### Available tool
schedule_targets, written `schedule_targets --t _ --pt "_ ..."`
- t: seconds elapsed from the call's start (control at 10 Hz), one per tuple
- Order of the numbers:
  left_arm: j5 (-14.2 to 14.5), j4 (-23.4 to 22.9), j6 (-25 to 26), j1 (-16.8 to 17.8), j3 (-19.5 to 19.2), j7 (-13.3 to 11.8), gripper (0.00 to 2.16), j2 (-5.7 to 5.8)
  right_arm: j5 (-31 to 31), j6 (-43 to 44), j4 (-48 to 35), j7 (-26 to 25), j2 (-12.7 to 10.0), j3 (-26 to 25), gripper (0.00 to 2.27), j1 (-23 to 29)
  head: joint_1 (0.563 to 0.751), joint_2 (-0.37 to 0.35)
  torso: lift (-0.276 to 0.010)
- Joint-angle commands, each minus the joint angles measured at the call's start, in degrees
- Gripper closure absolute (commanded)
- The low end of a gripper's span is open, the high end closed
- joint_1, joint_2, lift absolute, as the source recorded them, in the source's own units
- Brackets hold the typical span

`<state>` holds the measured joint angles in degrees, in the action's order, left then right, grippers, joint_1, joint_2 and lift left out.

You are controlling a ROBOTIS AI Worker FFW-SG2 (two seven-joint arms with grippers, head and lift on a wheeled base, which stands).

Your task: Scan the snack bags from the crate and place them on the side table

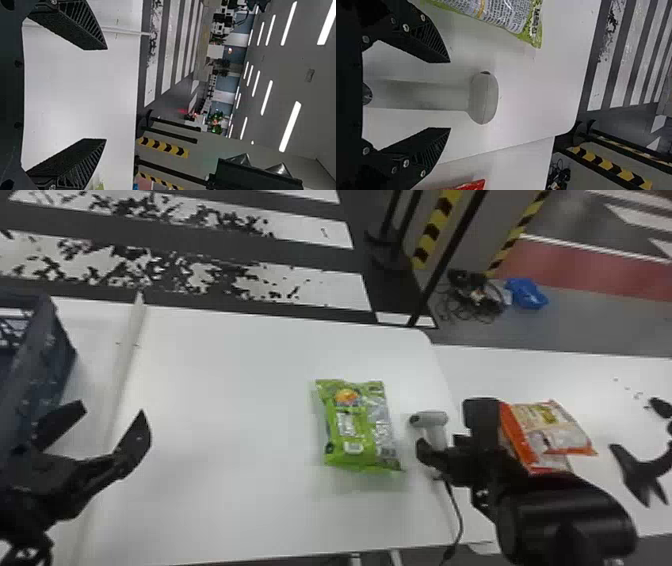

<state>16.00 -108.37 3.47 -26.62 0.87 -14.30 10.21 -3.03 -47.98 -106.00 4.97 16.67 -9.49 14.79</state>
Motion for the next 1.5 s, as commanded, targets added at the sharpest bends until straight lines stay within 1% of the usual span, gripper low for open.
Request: schedule_targets --t 0.0,0.1,0.2,0.3,0.4,0.6,0.8,1.1,1.3,1.4 --pt "0.0 -0.1 -0.2 -0.2 -0.1 0.0 0.04 0.07 0.5 -1.9 1.5 0.2 0.3 0.3 0.87 -1.4 0.695 -0.273 -0.081" --pt "0.0 -0.1 -0.2 -0.2 -0.1 0.0 0.04 0.07 0.6 -3.0 2.3 0.9 0.4 0.3 1.28 -2.0 0.695 -0.276 -0.081" --pt "0.0 -0.1 -0.2 -0.2 -0.1 0.0 0.04 0.07 0.4 -3.1 2.6 0.8 0.4 0.3 1.83 -2.1 0.695 -0.278 -0.081" --pt "0.0 -0.1 -0.2 -0.2 -0.1 0.0 0.04 0.07 0.5 -3.1 2.5 0.7 0.4 0.3 2.11 -2.1 0.695 -0.280 -0.081" --pt "0.0 -0.1 -0.2 -0.2 -0.1 0.0 0.04 0.07 0.5 -3.0 2.2 0.7 0.4 0.0 2.22 -2.1 0.695 -0.282 -0.081" --pt "0.0 -0.1 -0.2 -0.2 -0.1 0.0 0.04 0.07 -0.3 -3.1 -1.3 0.6 0.4 -1.1 2.25 -0.8 0.695 -0.284 -0.081" --pt "0.0 -0.1 0.0 -0.1 -0.1 0.1 0.04 0.07 -0.7 -5.6 -8.5 0.6 0.0 -2.0 2.25 3.0 0.695 -0.283 -0.081" --pt "0.0 -0.1 0.2 0.3 0.1 0.1 0.04 0.07 -1.6 -15.3 -18.9 0.7 -1.0 -2.0 2.25 7.6 0.695 -0.271 -0.081" --pt "0.0 0.0 0.2 0.3 0.0 0.1 0.04 0.07 -1.7 -20.0 -23.4 0.8 -1.7 -1.1 2.25 9.4 0.695 -0.252 -0.081" --pt "0.0 0.1 0.2 0.3 0.0 0.1 0.04 0.07 -1.7 -21.1 -24.8 0.8 -2.1 -0.4 2.25 10.1 0.695 -0.241 -0.081"
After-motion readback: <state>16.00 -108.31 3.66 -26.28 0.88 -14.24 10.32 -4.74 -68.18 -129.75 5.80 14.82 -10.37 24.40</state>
